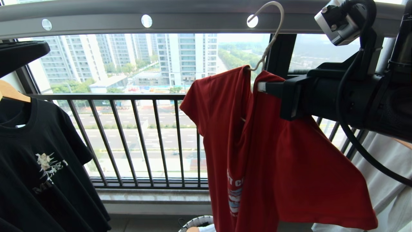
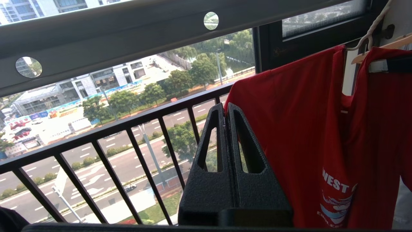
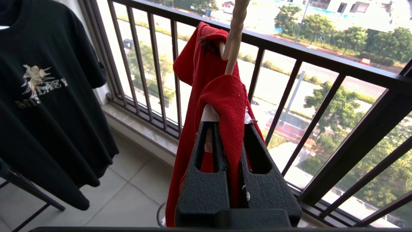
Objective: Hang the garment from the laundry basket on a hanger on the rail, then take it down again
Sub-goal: Hang the clothes rack on the clothesline
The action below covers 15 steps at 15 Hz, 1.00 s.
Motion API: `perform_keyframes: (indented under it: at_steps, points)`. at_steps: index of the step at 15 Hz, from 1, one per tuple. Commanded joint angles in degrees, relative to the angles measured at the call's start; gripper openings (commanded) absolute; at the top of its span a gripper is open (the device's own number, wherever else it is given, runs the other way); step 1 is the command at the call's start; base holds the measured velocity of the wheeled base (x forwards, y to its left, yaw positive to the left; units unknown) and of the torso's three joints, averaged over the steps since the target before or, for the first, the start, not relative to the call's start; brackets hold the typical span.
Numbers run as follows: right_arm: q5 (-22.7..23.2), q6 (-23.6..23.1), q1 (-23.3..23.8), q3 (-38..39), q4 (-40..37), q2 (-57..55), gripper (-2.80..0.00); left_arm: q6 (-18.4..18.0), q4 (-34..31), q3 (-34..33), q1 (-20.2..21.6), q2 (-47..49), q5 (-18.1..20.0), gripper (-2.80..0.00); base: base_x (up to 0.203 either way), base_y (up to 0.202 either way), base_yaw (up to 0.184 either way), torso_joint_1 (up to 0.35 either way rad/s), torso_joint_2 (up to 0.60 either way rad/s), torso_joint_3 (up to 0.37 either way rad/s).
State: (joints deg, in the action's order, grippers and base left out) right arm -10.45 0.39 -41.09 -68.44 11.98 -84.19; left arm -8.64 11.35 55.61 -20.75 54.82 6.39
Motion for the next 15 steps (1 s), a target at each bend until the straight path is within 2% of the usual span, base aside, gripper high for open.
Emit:
perform_keyframes:
  at_steps: [1,5,15]
  points:
    - [-0.53,-0.31,-0.04,-2.0,0.4,-2.36,-2.8,-0.04,0.08,-0.07,0.01,-0.08,0.03,-2.8,0.0,0.0,0.0,0.0,0.0,0.0]
    - [-2.99,-0.39,0.48,-4.07,0.5,-4.5,-2.8,0.03,0.08,0.02,0.09,-0.68,-0.06,-2.8,0.0,0.0,0.0,0.0,0.0,0.0]
    - [-4.42,-0.89,2.33,-4.74,0.35,-5.26,-2.8,0.03,0.08,0.11,0.09,-1.56,-0.13,-2.8,0.0,0.0,0.0,0.0,0.0,0.0]
